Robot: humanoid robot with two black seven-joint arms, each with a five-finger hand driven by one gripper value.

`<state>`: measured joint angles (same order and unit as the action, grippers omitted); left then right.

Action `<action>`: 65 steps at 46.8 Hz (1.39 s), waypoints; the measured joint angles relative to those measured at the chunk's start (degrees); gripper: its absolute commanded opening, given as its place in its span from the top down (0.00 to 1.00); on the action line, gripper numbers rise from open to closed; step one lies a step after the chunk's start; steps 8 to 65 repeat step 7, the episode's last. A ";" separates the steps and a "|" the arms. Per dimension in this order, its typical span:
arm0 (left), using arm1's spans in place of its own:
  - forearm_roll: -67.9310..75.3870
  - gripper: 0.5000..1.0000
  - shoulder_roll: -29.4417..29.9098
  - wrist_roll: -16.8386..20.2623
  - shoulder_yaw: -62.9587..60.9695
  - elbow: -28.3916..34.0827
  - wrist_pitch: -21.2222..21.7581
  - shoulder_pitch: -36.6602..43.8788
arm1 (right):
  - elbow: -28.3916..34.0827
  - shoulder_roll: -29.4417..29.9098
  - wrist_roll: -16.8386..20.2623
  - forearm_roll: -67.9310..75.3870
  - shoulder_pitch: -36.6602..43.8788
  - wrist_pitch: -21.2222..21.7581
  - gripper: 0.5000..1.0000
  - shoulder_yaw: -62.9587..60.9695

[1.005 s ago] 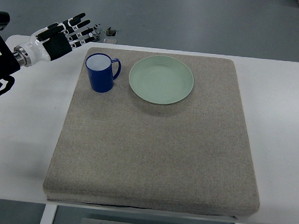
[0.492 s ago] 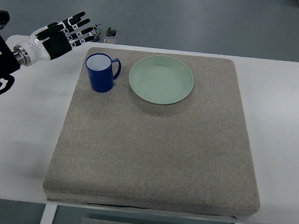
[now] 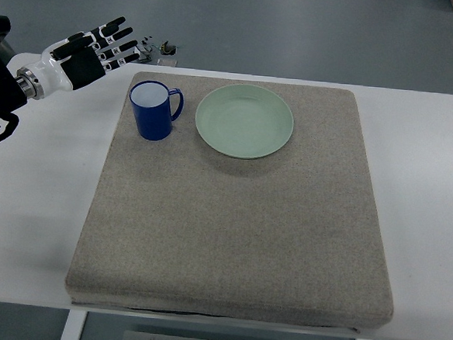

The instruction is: Place cup left of plate with left hand

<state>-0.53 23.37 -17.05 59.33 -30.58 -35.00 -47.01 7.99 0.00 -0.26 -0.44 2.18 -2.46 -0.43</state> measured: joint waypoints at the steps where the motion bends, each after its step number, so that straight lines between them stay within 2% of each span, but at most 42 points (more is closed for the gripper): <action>1: 0.00 0.01 0.01 0.00 0.00 0.00 0.00 0.03 | 0.00 0.00 0.00 0.00 -0.02 0.00 0.13 0.00; 65: 0.00 0.01 0.01 0.00 0.00 0.00 0.00 0.06 | 0.01 0.00 -0.12 0.00 -0.24 0.00 0.13 0.02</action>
